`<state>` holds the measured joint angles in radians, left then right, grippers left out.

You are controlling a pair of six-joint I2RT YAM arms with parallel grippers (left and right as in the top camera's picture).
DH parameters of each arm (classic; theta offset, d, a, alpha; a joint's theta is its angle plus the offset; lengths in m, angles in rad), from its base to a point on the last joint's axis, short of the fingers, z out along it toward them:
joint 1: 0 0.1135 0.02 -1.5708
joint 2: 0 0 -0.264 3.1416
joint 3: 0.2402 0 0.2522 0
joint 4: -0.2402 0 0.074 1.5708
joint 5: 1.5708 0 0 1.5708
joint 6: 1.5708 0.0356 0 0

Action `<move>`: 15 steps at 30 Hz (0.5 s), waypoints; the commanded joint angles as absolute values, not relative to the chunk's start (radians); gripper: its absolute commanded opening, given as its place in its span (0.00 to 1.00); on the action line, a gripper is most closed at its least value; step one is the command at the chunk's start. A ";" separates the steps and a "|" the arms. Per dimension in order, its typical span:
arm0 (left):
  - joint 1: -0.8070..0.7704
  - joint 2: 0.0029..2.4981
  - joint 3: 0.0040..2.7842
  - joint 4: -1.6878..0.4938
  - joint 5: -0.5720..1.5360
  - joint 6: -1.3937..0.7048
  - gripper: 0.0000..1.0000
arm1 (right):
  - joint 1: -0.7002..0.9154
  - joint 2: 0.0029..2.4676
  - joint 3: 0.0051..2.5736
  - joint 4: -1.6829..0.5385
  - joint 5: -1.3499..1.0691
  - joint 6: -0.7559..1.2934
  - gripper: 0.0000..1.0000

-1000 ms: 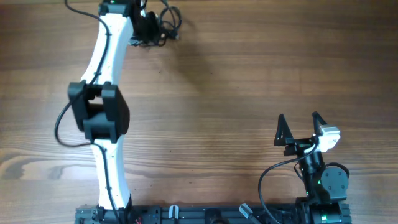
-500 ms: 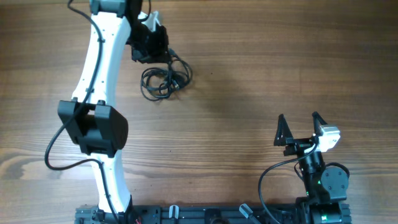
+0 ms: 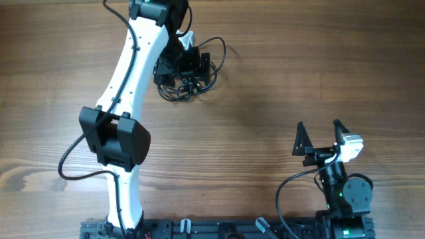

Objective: Untangle cables
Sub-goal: 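Reach left gripper to the black cable bundle and grasp a loop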

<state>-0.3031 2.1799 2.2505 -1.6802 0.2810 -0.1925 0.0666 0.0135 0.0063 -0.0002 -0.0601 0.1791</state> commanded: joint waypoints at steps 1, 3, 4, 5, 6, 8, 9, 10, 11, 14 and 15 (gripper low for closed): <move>-0.304 2.102 2.255 -1.684 0.204 -0.242 1.00 | 0.063 0.007 0.005 0.002 -0.073 0.186 0.99; -0.302 2.079 2.255 -1.678 -0.019 -0.385 1.00 | 0.062 0.007 0.005 0.002 -0.072 0.186 1.00; -0.300 2.076 2.255 -1.676 -0.130 -0.463 1.00 | 0.063 0.007 0.005 0.002 -0.073 0.186 1.00; -0.296 2.075 2.255 -1.672 -0.201 -0.525 1.00 | 0.062 0.007 0.005 0.002 -0.072 0.186 1.00; -0.291 2.076 2.255 -1.663 -0.202 -0.536 1.00 | 0.062 0.007 0.005 0.002 -0.073 0.186 1.00; -0.288 2.078 2.251 -1.657 -0.186 -0.535 1.00 | 0.063 0.007 0.005 0.002 -0.073 0.186 1.00; -0.288 2.078 2.247 -1.658 -0.183 -0.535 1.00 | 0.063 0.007 0.005 0.002 -0.073 0.186 1.00; -0.288 2.078 2.245 -1.658 -0.178 -0.532 1.00 | 0.063 0.007 0.005 0.002 -0.073 0.186 1.00; -0.289 2.078 2.244 -1.671 -0.165 -0.532 1.00 | 0.063 0.007 0.005 0.002 -0.073 0.186 1.00; -0.290 2.078 2.243 -1.684 -0.146 -0.532 1.00 | 0.062 0.007 0.005 0.002 -0.073 0.186 1.00; -0.290 2.078 2.243 -1.685 -0.146 -0.532 1.00 | 0.062 0.007 0.005 0.002 -0.073 0.186 1.00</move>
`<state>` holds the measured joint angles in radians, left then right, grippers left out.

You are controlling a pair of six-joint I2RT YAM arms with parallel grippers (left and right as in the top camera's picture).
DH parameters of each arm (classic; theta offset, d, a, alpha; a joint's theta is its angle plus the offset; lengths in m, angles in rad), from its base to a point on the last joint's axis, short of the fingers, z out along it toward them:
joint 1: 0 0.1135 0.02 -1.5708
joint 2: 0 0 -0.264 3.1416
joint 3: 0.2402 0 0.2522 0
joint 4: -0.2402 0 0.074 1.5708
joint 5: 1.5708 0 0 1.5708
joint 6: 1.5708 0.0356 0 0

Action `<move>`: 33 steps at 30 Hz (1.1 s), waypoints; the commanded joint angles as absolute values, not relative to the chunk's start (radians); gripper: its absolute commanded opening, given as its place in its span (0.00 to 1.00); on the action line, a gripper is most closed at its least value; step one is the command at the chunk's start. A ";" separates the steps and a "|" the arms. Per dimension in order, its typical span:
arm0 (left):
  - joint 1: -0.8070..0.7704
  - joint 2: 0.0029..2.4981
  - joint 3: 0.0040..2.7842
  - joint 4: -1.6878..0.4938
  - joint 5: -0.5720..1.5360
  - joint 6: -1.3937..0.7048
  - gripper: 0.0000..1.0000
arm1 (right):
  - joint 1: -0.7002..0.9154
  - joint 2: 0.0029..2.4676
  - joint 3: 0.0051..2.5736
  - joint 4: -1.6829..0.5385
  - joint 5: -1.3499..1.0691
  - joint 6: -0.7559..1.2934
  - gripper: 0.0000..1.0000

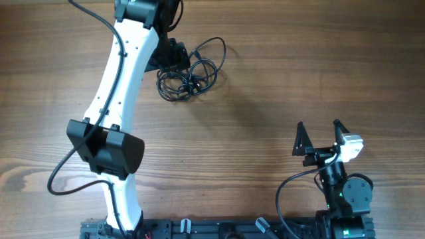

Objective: Untangle cables
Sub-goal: 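Reach left gripper to the black cable bundle and grasp a loop, then reach right gripper to the cable bundle and grasp another strand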

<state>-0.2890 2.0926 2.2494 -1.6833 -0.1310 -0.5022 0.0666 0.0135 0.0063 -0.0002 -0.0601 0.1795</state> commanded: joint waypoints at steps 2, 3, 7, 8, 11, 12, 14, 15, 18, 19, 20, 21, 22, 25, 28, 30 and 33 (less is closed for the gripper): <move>-0.290 2.079 2.243 -1.684 -0.146 -0.532 1.00 | 0.063 0.007 0.005 0.002 -0.072 0.186 1.00; -0.290 2.079 2.243 -1.684 -0.146 -0.532 1.00 | 0.062 0.007 0.005 0.002 -0.073 0.186 1.00; -0.290 2.079 2.243 -1.684 -0.147 -0.532 1.00 | 0.062 0.007 0.005 0.002 -0.073 0.186 1.00; -0.290 2.079 2.243 -1.684 -0.147 -0.532 1.00 | 0.062 0.007 0.005 0.002 -0.072 0.186 1.00; -0.290 2.079 2.243 -1.684 -0.147 -0.532 1.00 | 0.063 0.007 0.005 0.002 -0.073 0.186 1.00; -0.290 2.079 2.243 -1.684 -0.147 -0.532 1.00 | 0.063 0.007 0.005 0.003 -0.073 0.186 1.00; -0.290 2.079 2.243 -1.684 -0.147 -0.532 1.00 | 0.063 0.007 0.005 0.003 -0.079 0.194 1.00; -0.290 2.079 2.243 -1.684 -0.147 -0.532 1.00 | 0.063 0.007 0.005 0.004 -0.091 0.225 1.00; -0.290 2.078 2.243 -1.684 -0.147 -0.532 1.00 | 0.062 0.007 0.005 0.006 -0.091 0.405 1.00; -0.290 2.079 2.243 -1.684 -0.147 -0.532 1.00 | 0.062 0.007 0.005 0.017 -0.092 0.458 1.00; -0.290 2.079 2.243 -1.684 -0.147 -0.532 1.00 | 0.062 0.007 0.005 0.021 -0.098 0.495 1.00; -0.290 2.079 2.243 -1.684 -0.147 -0.532 1.00 | 0.062 0.007 0.006 0.022 -0.121 0.510 1.00; -0.290 2.079 2.243 -1.684 -0.147 -0.532 1.00 | 0.062 0.007 0.006 0.021 -0.170 0.491 1.00; -0.290 2.079 2.243 -1.684 -0.147 -0.532 1.00 | 0.062 0.008 0.022 0.006 -0.295 0.477 1.00; -0.290 2.079 2.243 -1.684 -0.147 -0.532 1.00 | 0.062 0.031 0.085 -0.028 -0.308 0.475 1.00; -0.290 2.079 2.243 -1.684 -0.147 -0.532 1.00 | 0.062 0.075 0.157 -0.052 -0.342 0.474 1.00; -0.290 2.079 2.243 -1.684 -0.147 -0.532 1.00 | 0.062 0.204 0.323 -0.132 -0.412 0.473 1.00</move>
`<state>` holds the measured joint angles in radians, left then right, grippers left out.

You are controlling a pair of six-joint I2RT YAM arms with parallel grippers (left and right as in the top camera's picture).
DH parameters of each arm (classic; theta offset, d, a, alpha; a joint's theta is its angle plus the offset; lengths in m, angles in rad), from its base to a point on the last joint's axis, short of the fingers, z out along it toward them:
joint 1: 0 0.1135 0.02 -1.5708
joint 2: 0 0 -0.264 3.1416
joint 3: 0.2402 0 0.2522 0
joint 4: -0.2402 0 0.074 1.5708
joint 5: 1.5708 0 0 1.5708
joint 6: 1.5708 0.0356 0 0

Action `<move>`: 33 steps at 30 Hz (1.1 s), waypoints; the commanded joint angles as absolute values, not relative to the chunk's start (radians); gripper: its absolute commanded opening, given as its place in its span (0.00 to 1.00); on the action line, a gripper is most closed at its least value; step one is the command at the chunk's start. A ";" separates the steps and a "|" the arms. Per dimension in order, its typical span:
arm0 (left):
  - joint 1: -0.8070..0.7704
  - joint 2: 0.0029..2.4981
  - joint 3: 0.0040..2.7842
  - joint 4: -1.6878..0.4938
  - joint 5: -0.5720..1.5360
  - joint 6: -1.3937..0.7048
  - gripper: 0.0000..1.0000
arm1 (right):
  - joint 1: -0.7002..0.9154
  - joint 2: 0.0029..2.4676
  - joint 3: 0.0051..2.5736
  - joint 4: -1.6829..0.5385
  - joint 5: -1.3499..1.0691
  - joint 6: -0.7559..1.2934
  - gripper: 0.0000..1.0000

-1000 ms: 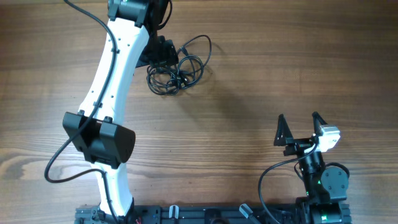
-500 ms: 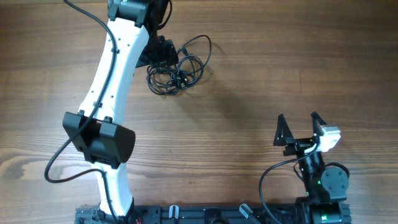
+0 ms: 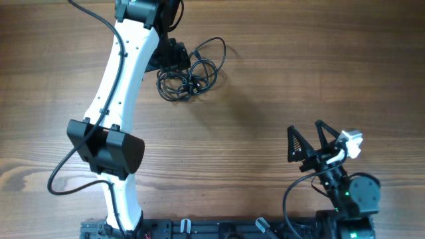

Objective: Untangle cables
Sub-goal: 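Reach right gripper to the cable bundle and grasp another strand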

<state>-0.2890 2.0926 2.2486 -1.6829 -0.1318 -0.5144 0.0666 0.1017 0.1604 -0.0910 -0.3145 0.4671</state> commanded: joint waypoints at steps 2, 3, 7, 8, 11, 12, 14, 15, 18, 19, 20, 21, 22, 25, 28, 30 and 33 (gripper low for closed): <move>-0.290 2.079 2.243 -1.684 -0.147 -0.532 1.00 | 0.062 0.308 0.438 -0.205 -0.426 0.468 1.00; -0.290 2.079 2.243 -1.684 -0.147 -0.532 1.00 | 0.062 0.384 0.519 -0.253 -0.449 0.452 1.00; -0.290 2.079 2.243 -1.684 -0.147 -0.532 1.00 | 0.062 0.660 0.820 -0.465 -0.540 0.416 1.00; -0.290 2.079 2.243 -1.684 -0.147 -0.532 1.00 | 0.063 0.733 0.902 -0.541 -0.550 0.416 1.00; -0.290 2.079 2.243 -1.684 -0.147 -0.532 1.00 | 0.063 0.926 1.110 -0.740 -0.552 0.379 1.00; -0.290 2.079 2.243 -1.684 -0.147 -0.532 1.00 | 0.063 0.999 1.185 -0.809 -0.551 0.338 1.00; -0.290 2.079 2.243 -1.684 -0.147 -0.532 1.00 | 0.063 1.132 1.306 -0.918 -0.550 0.289 1.00; -0.290 2.079 2.243 -1.684 -0.147 -0.532 1.00 | 0.063 1.187 1.351 -0.953 -0.548 0.288 1.00; -0.290 2.079 2.243 -1.684 -0.147 -0.532 1.00 | 0.063 1.352 1.419 -0.933 -0.561 0.368 1.00; -0.290 2.079 2.243 -1.684 -0.147 -0.532 1.00 | 0.063 1.394 1.419 -0.924 -0.565 0.435 1.00; -0.290 2.079 2.243 -1.684 -0.147 -0.532 1.00 | 0.063 1.422 1.419 -0.913 -0.575 0.463 1.00; -0.290 2.079 2.243 -1.684 -0.147 -0.532 1.00 | 0.063 1.450 1.418 -0.896 -0.596 0.463 1.00; -0.290 2.079 2.243 -1.684 -0.147 -0.532 1.00 | 0.070 1.491 1.418 -0.886 -0.635 0.463 0.97; -0.290 2.079 2.243 -1.684 -0.147 -0.532 1.00 | 0.106 1.562 1.415 -0.855 -0.667 0.463 0.73; -0.290 2.079 2.243 -1.684 -0.147 -0.532 1.00 | 0.167 1.634 1.412 -0.794 -0.646 0.477 0.63; -0.290 2.079 2.243 -1.684 -0.147 -0.532 1.00 | 0.224 1.696 1.412 -0.744 -0.587 0.508 0.63; -0.290 2.079 2.243 -1.684 -0.147 -0.532 1.00 | 0.296 1.782 1.412 -0.672 -0.492 0.577 0.69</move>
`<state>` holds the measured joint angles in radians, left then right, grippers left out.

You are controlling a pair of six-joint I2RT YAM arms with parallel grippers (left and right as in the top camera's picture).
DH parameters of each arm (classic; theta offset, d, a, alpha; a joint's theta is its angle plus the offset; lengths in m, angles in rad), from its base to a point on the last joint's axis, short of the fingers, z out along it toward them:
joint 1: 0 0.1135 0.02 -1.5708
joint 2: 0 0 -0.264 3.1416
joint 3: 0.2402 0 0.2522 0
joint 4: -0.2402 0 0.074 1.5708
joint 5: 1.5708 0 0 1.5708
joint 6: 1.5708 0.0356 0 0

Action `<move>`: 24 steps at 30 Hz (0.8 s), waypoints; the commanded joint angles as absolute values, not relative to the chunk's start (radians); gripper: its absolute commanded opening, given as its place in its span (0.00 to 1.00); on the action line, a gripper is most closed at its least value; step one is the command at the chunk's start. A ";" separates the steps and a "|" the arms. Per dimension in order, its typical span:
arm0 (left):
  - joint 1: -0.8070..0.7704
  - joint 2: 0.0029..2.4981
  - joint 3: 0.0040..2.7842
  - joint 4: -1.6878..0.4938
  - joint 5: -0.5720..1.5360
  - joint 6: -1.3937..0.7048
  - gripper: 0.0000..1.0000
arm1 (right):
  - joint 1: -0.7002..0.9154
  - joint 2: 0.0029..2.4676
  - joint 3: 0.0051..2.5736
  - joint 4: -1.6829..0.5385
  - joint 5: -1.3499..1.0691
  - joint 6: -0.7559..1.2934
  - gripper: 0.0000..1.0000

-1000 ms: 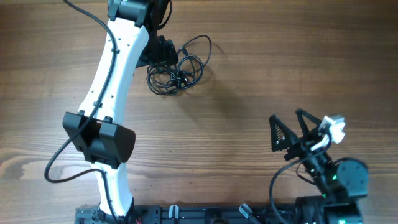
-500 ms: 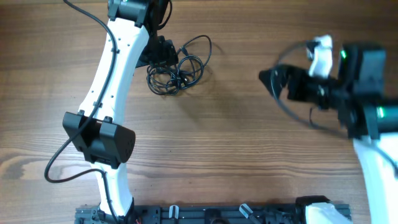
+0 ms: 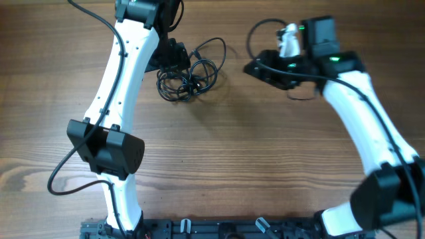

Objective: Untangle cables
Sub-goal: 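Reach right gripper to the cable bundle and grasp another strand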

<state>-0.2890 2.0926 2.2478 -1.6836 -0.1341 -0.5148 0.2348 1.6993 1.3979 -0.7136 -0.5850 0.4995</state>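
Observation:
A tangle of thin black cables (image 3: 192, 76) lies on the wooden table at the upper middle, with one loop reaching out to the right (image 3: 222, 50). My left gripper (image 3: 178, 58) sits at the tangle's upper left edge and looks shut on a strand there. My right gripper (image 3: 254, 69) hovers to the right of the tangle, fingers pointing left toward it. It is open, holds nothing, and stands a short gap away from the loop.
The white left arm (image 3: 126, 79) runs from the front edge up the left side of the wooden table (image 3: 219, 159). The right arm (image 3: 365, 113) arches along the right side. A grey supply cable loops above the right wrist (image 3: 262, 30).
My right arm has left its rest near the front right and now reaches up beside the tangle, gripper open. The left gripper and the cables have not moved.
At first my left gripper was spread over the tangle's top. Then it sat narrower at the tangle's left edge and stayed there. The right gripper rested open at the front right, then tilted, and now hangs just right of the cables.

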 commanded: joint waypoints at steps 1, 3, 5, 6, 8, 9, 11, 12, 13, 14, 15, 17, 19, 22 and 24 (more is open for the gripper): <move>-0.290 2.079 2.243 -1.684 -0.147 -0.532 1.00 | 0.315 1.811 1.412 -0.645 -0.486 0.588 0.71; -0.290 2.079 2.243 -1.684 -0.147 -0.532 1.00 | 0.344 1.864 1.412 -0.584 -0.485 0.588 0.75; -0.290 2.079 2.243 -1.684 -0.147 -0.532 1.00 | 0.371 1.924 1.412 -0.504 -0.486 0.632 0.74; -0.290 2.079 2.243 -1.684 -0.147 -0.532 1.00 | 0.382 1.950 1.412 -0.469 -0.486 0.669 0.75; -0.290 2.079 2.243 -1.684 -0.147 -0.532 1.00 | 0.401 2.008 1.412 -0.398 -0.486 0.733 0.72; -0.290 2.079 2.243 -1.684 -0.147 -0.532 1.00 | 0.409 2.037 1.412 -0.369 -0.486 0.759 0.71; -0.290 2.079 2.243 -1.684 -0.147 -0.532 1.00 | 0.413 2.074 1.412 -0.338 -0.487 0.801 0.71; -0.290 2.079 2.243 -1.684 -0.147 -0.532 1.00 | 0.412 2.091 1.412 -0.335 -0.487 0.845 0.71; -0.290 2.079 2.243 -1.684 -0.147 -0.532 1.00 | 0.412 2.099 1.412 -0.335 -0.487 0.875 0.68; -0.290 2.079 2.243 -1.684 -0.147 -0.532 1.00 | 0.412 2.104 1.412 -0.332 -0.485 0.884 0.66; -0.290 2.079 2.243 -1.684 -0.147 -0.532 1.00 | 0.412 2.105 1.412 -0.331 -0.485 0.888 0.62; -0.290 2.079 2.243 -1.684 -0.147 -0.532 1.00 | 0.417 2.106 1.412 -0.307 -0.483 0.897 0.47; -0.290 2.079 2.243 -1.684 -0.147 -0.532 1.00 | 0.430 2.106 1.412 -0.284 -0.484 0.890 0.31; -0.290 2.079 2.243 -1.684 -0.147 -0.532 1.00 | 0.448 2.106 1.412 -0.285 -0.488 0.861 0.22; -0.290 2.079 2.243 -1.684 -0.147 -0.532 1.00 | 0.459 2.106 1.412 -0.284 -0.486 0.821 0.14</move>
<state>-0.2890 2.0926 2.2478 -1.6829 -0.1341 -0.5148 0.4381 2.0956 1.3987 -0.2897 -0.4923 0.8661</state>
